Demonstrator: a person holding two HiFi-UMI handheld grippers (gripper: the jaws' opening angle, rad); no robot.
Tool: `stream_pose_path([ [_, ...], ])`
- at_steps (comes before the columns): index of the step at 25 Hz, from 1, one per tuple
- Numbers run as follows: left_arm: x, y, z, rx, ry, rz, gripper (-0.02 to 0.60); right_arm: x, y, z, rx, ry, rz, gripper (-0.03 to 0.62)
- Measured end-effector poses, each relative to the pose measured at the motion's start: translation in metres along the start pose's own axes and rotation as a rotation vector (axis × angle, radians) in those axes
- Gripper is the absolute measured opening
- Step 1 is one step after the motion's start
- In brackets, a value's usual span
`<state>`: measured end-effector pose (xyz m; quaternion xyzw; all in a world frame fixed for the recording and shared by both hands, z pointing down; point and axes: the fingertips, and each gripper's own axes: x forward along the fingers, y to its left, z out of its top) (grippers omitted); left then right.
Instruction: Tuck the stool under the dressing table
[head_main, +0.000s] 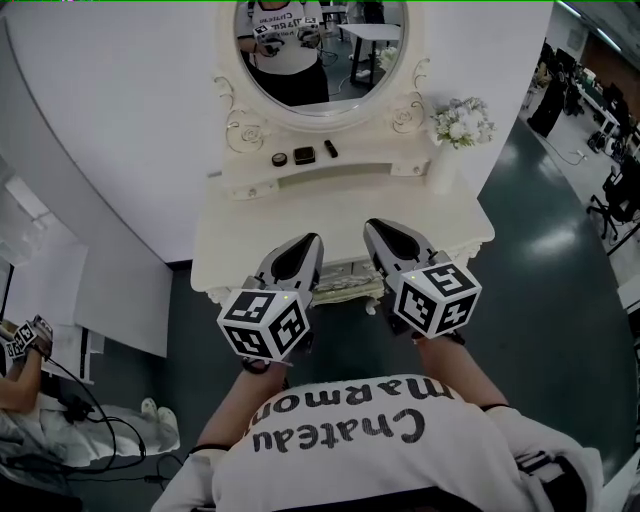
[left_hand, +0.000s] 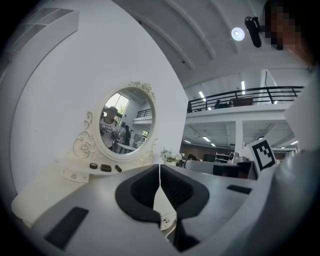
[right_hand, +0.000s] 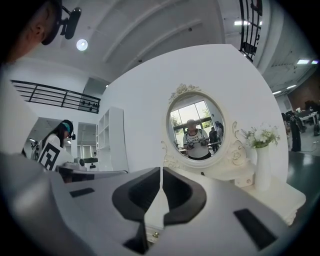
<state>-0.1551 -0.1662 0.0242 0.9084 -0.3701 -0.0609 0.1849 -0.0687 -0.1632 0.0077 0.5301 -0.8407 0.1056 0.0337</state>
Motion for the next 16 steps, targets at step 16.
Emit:
stream_pose_path([
  [16,0.000,0.014,-0.007,-0.022,0.004,0.021,0.028,0.002,-0.013,-0.019,0.053,0.037,-0.042,0.037],
])
